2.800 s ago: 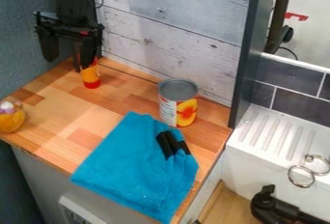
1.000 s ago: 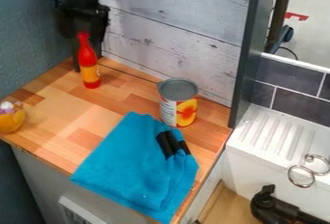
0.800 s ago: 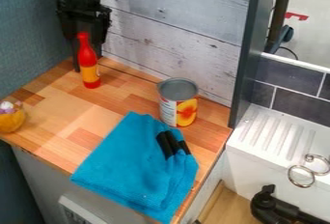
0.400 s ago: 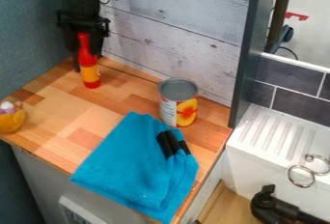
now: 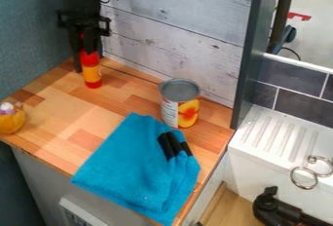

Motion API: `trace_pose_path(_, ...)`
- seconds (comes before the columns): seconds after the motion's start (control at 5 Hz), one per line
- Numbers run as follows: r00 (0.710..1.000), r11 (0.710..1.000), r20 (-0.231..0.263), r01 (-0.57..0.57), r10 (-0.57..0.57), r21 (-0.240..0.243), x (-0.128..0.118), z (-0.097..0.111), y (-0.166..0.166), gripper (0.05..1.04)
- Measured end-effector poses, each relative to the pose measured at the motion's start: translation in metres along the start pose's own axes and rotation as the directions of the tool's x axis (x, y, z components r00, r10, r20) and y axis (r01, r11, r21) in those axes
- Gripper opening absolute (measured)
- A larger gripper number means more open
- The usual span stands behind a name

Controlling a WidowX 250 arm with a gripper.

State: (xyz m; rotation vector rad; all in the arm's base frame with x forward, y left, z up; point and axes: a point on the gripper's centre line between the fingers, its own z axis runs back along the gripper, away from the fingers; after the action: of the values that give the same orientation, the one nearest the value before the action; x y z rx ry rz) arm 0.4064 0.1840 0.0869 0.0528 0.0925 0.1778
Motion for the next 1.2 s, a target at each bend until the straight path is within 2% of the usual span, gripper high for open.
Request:
trace_pose_path(0.2,1.000,0.999,-0.009,0.013,-0.014,-0.045,-0.004,-0.001,0.000,0.354)
trace_pose_path(0.4,0.998,0.996,-0.041,0.042,-0.045,-0.080,-0.025,0.010,0.000,0.354)
trace_pose_path(0.6,0.990,0.994,-0.125,0.056,-0.067,-0.094,-0.057,0.019,-0.005,0.353)
trace_pose_path(1.0,0.964,0.998,-0.264,-0.018,0.003,-0.054,-0.110,-0.008,0.009,0.354)
trace_pose_path(1.2,0.962,1.000,-0.274,-0.003,-0.004,-0.025,-0.123,-0.017,0.009,0.352)
